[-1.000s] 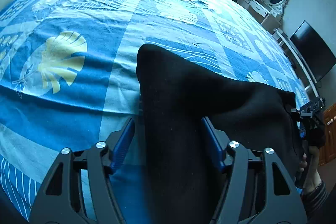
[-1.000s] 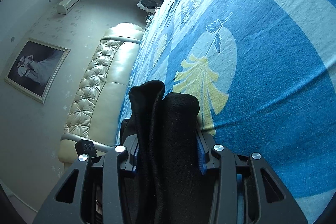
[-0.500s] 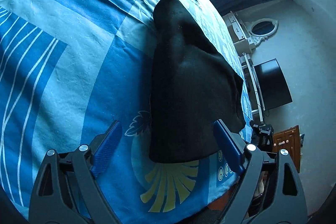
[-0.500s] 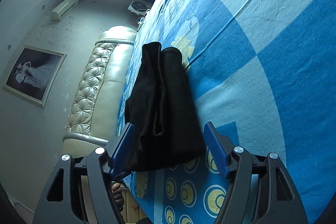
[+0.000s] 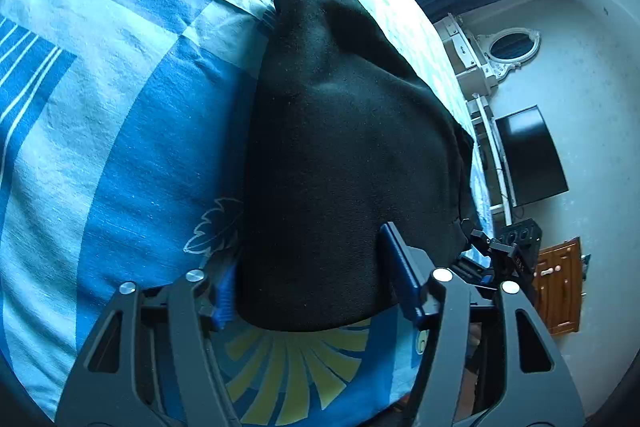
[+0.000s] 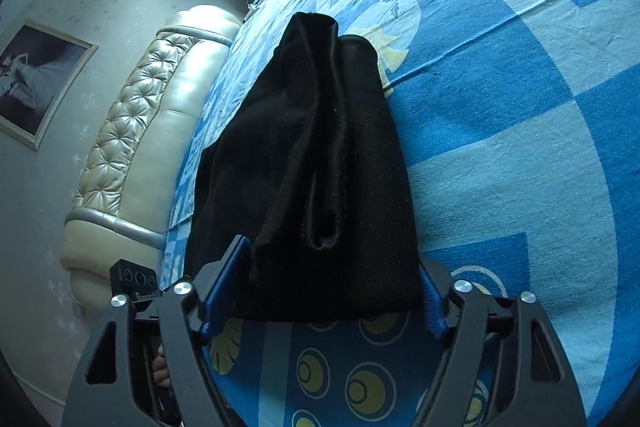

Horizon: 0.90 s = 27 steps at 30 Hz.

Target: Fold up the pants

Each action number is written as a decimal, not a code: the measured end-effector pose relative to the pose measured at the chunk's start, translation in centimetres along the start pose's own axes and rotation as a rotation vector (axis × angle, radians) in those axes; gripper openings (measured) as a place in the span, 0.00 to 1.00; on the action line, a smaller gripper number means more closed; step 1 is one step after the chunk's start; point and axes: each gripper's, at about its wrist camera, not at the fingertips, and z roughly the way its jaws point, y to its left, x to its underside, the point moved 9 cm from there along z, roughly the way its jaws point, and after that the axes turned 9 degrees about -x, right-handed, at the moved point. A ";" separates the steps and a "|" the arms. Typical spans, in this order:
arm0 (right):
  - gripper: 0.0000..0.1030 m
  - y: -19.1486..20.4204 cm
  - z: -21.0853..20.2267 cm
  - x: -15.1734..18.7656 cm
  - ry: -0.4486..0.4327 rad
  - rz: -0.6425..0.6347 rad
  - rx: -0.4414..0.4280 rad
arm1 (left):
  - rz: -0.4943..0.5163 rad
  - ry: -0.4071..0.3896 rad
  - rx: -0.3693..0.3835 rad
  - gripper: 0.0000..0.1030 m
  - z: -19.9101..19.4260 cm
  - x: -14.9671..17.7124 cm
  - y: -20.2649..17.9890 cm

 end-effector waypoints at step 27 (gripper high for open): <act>0.35 0.4 -2.7 3.6 0.005 0.074 -0.084 | 0.116 -0.043 -0.197 0.30 -3.2 1.9 -1.1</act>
